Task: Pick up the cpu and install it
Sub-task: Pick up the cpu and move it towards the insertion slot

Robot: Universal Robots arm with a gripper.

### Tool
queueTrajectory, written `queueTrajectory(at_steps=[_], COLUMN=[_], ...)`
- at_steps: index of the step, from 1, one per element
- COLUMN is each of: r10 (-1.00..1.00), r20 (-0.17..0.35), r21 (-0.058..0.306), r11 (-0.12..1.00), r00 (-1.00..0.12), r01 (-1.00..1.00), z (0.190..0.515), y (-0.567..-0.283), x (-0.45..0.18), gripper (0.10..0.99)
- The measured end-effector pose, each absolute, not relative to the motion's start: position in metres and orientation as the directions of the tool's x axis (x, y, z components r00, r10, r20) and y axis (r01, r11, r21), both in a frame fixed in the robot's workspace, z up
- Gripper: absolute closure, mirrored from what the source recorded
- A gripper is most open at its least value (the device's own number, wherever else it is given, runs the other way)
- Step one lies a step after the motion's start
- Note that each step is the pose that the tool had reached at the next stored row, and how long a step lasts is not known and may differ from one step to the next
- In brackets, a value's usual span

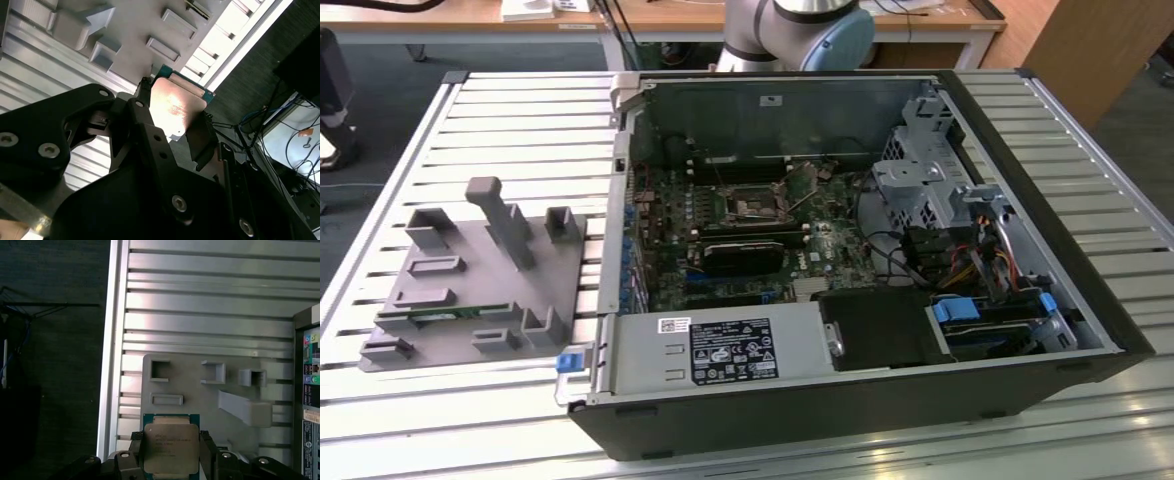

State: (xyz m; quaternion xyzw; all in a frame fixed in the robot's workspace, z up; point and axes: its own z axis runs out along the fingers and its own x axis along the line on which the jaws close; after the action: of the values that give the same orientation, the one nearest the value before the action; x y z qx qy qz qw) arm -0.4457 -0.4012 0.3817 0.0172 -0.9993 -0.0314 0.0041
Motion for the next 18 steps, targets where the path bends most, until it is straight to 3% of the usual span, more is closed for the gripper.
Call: queueTrajectory(at_steps=[18], r10=[-0.035], r20=[0.007], r21=[0.063], r11=[0.997], r00=[-0.999], r01=[-0.034], z=[0.393], y=[-0.401], x=[-0.438], gripper=[0.553])
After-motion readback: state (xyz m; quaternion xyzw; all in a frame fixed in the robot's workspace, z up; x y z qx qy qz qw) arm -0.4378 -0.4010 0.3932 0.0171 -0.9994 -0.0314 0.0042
